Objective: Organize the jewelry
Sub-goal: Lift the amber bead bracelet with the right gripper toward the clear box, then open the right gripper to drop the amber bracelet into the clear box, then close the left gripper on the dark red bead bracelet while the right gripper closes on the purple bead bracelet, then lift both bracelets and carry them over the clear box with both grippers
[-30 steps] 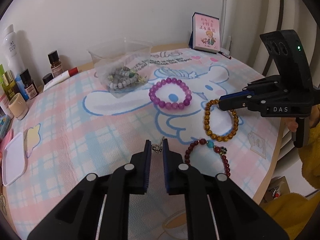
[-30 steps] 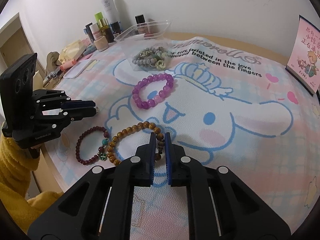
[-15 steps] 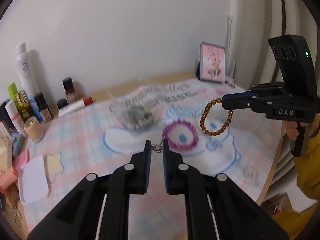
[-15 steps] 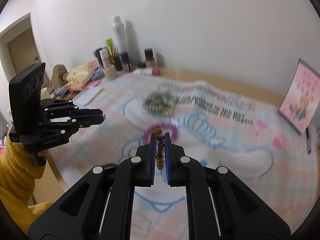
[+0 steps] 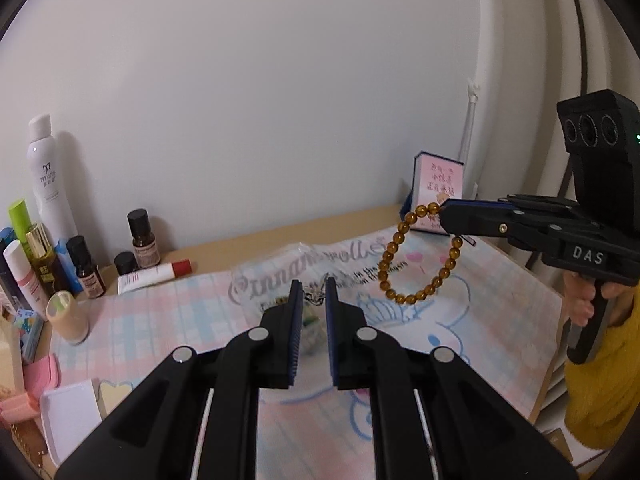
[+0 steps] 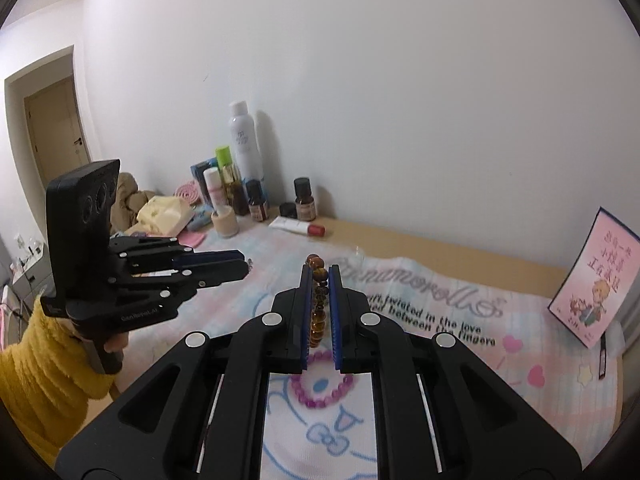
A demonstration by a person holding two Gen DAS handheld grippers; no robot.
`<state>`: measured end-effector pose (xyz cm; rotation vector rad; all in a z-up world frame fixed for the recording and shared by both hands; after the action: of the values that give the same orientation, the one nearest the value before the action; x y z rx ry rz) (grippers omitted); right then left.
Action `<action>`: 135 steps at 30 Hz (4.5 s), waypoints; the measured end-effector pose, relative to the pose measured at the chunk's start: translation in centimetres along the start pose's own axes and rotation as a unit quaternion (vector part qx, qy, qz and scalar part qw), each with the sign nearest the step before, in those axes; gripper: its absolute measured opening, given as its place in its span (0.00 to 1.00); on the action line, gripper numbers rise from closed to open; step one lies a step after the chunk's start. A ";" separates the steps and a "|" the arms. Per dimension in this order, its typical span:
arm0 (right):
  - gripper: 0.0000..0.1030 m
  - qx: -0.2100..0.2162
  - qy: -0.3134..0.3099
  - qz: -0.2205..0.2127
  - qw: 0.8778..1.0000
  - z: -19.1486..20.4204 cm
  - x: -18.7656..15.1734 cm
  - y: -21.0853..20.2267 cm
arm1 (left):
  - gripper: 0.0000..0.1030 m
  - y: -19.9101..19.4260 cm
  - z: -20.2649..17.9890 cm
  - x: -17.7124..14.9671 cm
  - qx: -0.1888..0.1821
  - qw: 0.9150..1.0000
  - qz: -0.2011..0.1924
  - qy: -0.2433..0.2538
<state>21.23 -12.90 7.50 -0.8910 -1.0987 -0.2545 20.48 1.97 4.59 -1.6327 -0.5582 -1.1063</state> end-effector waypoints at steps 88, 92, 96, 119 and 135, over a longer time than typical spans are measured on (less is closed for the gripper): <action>0.49 -0.028 0.022 0.154 0.988 -3.8 -10.3 8.3 | 0.60 2.0 -6.1 -10.5 -0.059 0.987 0.144 0.038; 0.48 -0.032 0.009 0.162 0.986 -3.4 -10.6 8.9 | 0.50 1.6 -7.3 -12.1 -0.055 0.982 0.165 0.074; 0.38 -0.052 -0.004 0.163 0.985 -3.2 -10.6 9.3 | 0.28 1.7 -7.4 -12.6 -0.056 0.980 0.173 0.074; 0.09 -0.092 -0.050 0.148 0.983 -2.5 -10.7 9.0 | 0.05 -0.2 -8.1 -13.4 -0.018 0.982 0.154 0.105; 0.09 -0.042 -0.017 0.068 0.997 -1.0 -6.0 3.4 | 0.05 -3.4 -4.4 -6.4 -0.003 0.997 0.053 0.054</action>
<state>21.10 -12.88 0.48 -1.0450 -1.0601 -0.1736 13.07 0.15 0.89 -1.5790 -0.3941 -1.1094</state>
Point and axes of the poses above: each gripper's, at about its wrist camera, not at the fingertips, and y roughly the way its jaws point, z to its left, x to its top, the point moved 6 cm from there along y, roughly the way its jaws point, and after that the axes turned 4 degrees about y, right-handed, at the moved point
